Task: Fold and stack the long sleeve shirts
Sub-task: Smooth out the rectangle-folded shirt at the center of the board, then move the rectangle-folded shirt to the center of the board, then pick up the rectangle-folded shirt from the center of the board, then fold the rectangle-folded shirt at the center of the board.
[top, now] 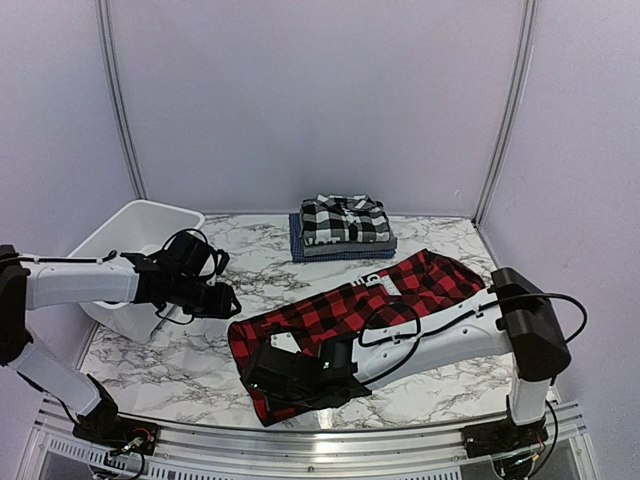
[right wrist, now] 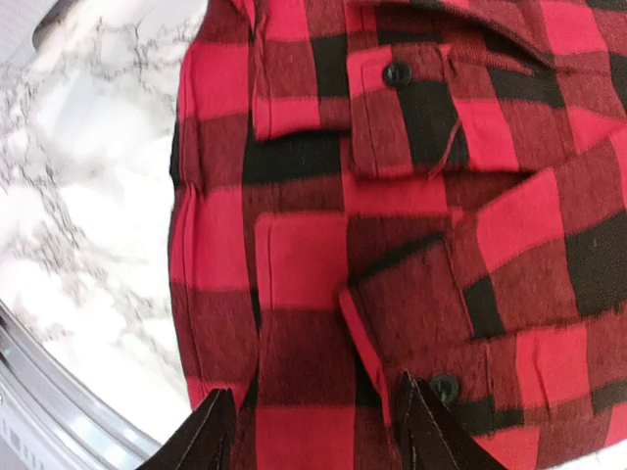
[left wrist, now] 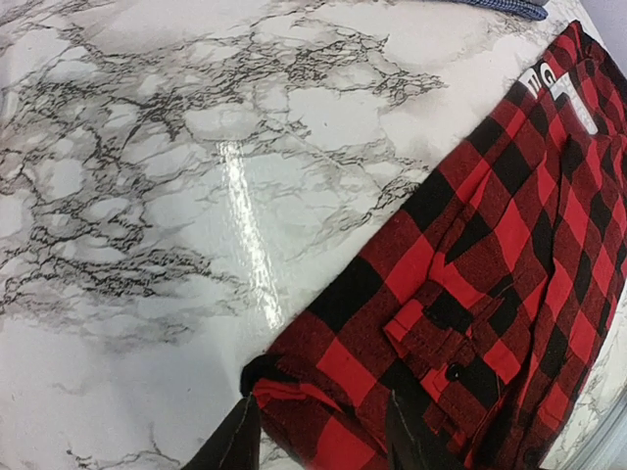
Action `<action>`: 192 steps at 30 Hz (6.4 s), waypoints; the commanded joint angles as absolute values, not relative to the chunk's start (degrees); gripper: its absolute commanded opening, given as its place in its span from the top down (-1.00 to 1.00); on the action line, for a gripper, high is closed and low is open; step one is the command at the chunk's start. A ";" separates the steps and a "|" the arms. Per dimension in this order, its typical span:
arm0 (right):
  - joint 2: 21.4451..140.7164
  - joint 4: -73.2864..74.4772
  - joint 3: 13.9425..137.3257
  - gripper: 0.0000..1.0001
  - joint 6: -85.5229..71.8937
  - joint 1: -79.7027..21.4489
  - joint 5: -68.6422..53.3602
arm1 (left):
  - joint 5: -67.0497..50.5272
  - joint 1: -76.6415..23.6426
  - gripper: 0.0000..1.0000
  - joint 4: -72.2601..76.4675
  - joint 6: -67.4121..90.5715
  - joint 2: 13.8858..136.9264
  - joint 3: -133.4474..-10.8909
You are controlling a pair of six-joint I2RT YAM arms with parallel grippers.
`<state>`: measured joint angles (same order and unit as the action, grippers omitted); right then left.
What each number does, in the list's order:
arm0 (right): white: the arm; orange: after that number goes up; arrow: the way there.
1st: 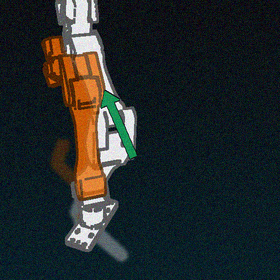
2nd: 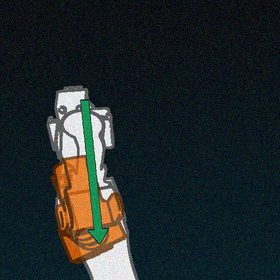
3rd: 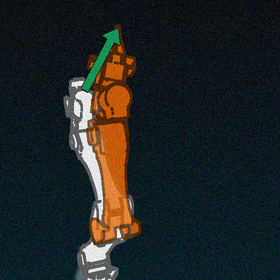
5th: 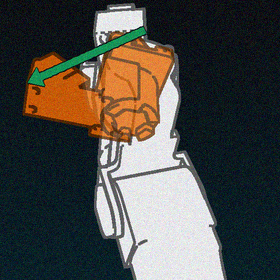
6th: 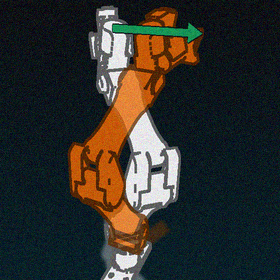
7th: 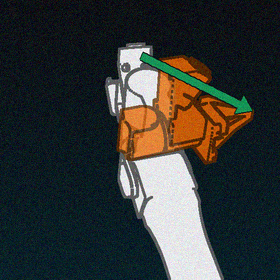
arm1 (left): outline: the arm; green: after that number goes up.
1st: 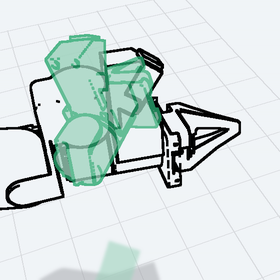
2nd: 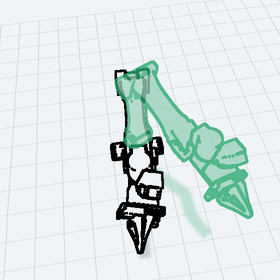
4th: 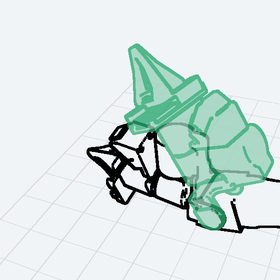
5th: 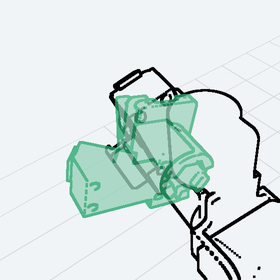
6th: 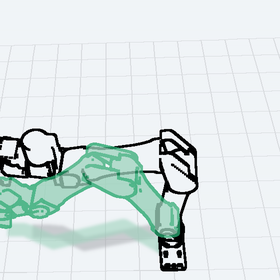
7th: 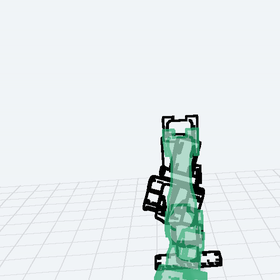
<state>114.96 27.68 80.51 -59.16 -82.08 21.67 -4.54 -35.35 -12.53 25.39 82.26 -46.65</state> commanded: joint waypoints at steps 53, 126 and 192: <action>62.44 13.48 25.89 -0.14 -77.54 -77.38 14.26 | -14.44 -47.69 0.88 -24.54 24.68 96.72 -49.74; 94.69 -29.86 26.36 0.29 -121.59 -97.22 32.67 | -27.03 -47.18 1.00 -29.19 6.50 104.51 -62.48; 44.83 30.41 22.32 -0.37 -82.48 -59.71 30.72 | -21.98 -39.46 -0.19 -28.31 14.96 130.90 -112.96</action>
<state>45.15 19.75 19.46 -85.12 -62.19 30.04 -19.88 -41.76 -29.95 16.23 137.23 -118.26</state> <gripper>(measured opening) 0.657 0.593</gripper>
